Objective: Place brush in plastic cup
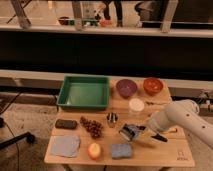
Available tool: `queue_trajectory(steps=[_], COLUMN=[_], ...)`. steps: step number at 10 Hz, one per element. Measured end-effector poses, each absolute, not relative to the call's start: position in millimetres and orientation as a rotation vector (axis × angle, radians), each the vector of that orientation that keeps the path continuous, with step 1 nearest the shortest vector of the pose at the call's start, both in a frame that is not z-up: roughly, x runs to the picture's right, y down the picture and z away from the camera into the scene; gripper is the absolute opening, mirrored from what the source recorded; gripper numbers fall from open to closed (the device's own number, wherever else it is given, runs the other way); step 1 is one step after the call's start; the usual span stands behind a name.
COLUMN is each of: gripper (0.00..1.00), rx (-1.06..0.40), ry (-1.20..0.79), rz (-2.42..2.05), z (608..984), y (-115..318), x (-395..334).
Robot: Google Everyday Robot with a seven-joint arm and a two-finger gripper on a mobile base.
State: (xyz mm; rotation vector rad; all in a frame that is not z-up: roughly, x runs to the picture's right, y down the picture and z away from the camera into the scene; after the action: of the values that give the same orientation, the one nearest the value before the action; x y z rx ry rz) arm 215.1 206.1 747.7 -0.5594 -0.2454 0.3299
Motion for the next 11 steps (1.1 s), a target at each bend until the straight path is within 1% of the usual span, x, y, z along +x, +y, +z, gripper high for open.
queue_trajectory(steps=[5,11], gripper=[0.00,0.00], rx=[-0.547,-0.561], ry=[-0.232,-0.231], rz=[0.357,0.361], z=[762,764], y=[201,204], x=[214,209])
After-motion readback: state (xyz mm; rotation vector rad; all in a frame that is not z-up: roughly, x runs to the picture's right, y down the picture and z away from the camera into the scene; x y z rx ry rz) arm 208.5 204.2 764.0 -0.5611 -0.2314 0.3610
